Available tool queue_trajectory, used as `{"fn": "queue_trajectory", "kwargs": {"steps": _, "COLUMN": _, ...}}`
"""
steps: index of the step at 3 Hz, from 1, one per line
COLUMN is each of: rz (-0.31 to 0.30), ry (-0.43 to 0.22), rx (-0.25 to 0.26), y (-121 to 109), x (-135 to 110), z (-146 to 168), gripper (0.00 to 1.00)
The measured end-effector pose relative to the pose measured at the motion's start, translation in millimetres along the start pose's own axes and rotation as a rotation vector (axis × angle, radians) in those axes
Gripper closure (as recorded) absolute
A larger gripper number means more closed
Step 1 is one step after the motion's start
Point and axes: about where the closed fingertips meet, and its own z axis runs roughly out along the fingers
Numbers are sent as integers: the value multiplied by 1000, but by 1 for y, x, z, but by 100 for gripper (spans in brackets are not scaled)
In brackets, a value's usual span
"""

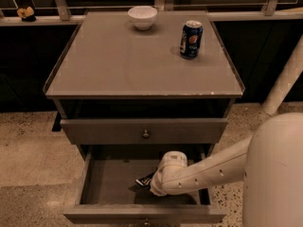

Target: Place blue chip bag into middle drawer

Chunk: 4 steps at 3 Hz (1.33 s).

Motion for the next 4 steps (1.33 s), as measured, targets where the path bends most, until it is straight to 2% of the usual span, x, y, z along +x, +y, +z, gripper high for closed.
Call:
{"fn": "queue_trajectory", "kwargs": {"steps": 1, "rz": 6, "ry": 3, "rx": -11, "y": 2, "x": -3, "z": 10, "gripper": 100}}
{"fn": "queue_trajectory", "kwargs": {"steps": 2, "rz": 6, "ry": 3, "rx": -11, "y": 2, "x": -3, "z": 10, "gripper": 82}}
{"fn": "queue_trajectory", "kwargs": {"steps": 4, "rz": 6, "ry": 4, "rx": -11, "y": 2, "x": -3, "z": 10, "gripper": 35}}
